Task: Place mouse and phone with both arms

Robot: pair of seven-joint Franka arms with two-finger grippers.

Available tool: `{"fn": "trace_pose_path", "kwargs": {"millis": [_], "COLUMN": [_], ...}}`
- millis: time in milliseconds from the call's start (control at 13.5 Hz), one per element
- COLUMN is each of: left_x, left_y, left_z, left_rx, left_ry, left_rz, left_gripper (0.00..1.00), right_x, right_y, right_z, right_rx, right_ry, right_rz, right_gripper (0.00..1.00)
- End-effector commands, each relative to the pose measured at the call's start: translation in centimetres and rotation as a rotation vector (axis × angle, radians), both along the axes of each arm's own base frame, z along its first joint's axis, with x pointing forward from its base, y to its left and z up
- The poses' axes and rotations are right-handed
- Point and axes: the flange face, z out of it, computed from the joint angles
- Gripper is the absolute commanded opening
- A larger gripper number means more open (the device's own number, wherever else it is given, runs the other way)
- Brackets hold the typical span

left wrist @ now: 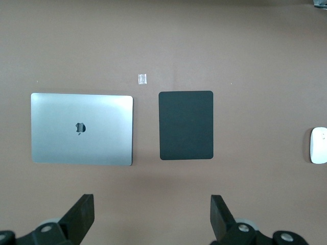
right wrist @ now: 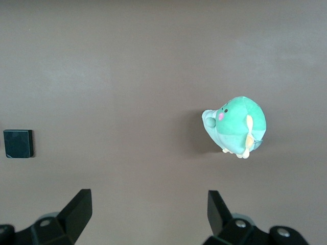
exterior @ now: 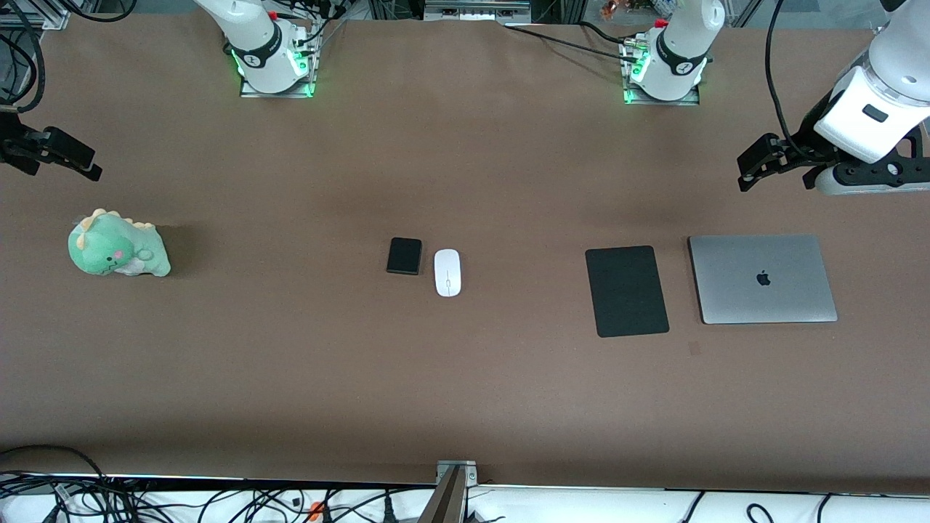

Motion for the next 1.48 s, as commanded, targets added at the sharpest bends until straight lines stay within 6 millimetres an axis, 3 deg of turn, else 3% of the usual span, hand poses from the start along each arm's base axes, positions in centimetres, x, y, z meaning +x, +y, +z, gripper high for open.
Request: {"fn": "trace_pose_path", "kwargs": {"millis": [0,1404], "left_x": [0.07,0.42], "left_y": [-0.09,-0.47], "left_z": [0.49,0.99], "left_rx": [0.030,0.027], "left_ry": [-0.008,-0.020], "left_rz": [-0.018,-0.017], "left_gripper": [1.00,1.00], "right_x": [-0.29,-0.26], "right_y": [0.00,0.00], "right_z": [0.15,-0.26], "right_rx": [-0.006,-0.006], "right_ry": [-0.002,0.008], "right_rz": [-0.005,-0.002], "right_gripper": [1.00,1.00]}}
